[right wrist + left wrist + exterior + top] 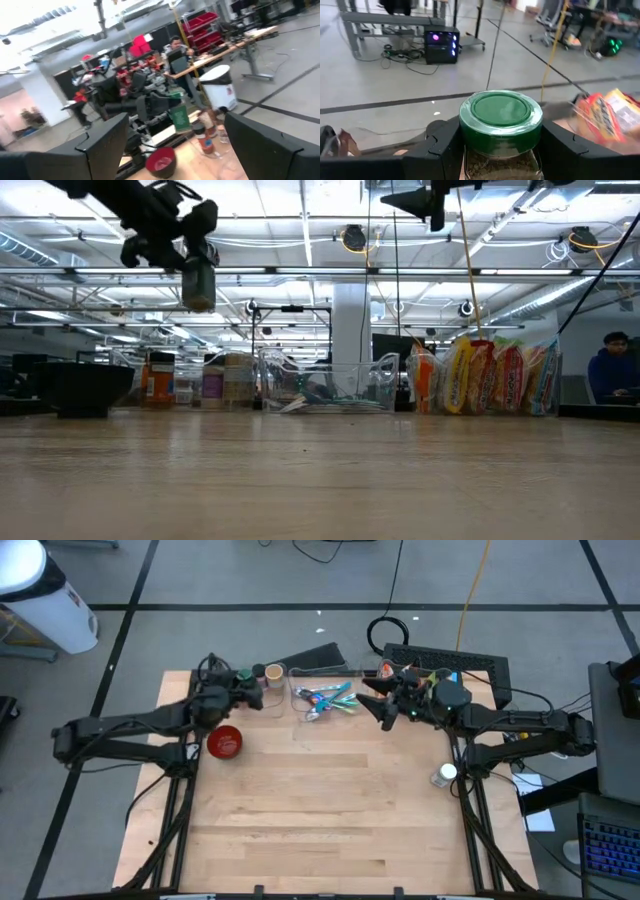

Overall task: Pick & Place Food Item
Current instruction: Put the green seasoning bottle into the left transparent bin, then put the white seasoning bottle into the left transparent bin

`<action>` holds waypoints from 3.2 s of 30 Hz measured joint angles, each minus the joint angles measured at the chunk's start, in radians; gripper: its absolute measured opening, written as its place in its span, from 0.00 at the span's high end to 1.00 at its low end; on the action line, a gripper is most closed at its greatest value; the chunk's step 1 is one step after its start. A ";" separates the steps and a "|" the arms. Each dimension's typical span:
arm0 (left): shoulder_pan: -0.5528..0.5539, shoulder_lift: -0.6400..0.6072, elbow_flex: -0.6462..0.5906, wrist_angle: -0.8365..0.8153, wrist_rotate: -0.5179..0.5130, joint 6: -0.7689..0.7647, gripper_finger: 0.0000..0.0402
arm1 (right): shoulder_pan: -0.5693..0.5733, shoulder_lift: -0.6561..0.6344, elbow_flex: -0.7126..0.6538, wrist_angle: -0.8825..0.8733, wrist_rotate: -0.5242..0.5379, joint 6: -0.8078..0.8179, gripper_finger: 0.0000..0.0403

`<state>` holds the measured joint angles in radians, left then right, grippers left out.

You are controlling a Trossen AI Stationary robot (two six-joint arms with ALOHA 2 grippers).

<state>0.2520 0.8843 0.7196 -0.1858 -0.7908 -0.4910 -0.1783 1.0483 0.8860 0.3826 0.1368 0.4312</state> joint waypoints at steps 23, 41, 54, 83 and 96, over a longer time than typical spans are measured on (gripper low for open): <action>0.062 0.420 -0.043 0.084 -0.290 -0.321 0.50 | -0.004 0.001 -0.001 -0.089 0.054 -0.030 0.21; 0.139 0.611 -0.042 0.086 -0.284 -0.410 0.48 | -0.006 0.001 -0.001 -0.149 0.108 -0.035 0.21; 0.162 0.663 -0.042 0.094 -0.280 -0.453 0.46 | -0.006 0.003 -0.001 -0.152 0.155 -0.032 0.21; 0.197 0.651 -0.041 0.268 -0.156 -0.144 0.34 | -0.005 0.024 -0.001 -0.151 0.151 -0.024 0.21; 0.204 0.536 -0.041 0.260 -0.161 0.049 0.34 | -0.005 0.024 -0.001 -0.151 0.149 -0.024 0.21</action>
<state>0.4559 1.4200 0.6785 0.0738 -0.9520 -0.4415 -0.1837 1.0725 0.8852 0.2318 0.2859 0.4076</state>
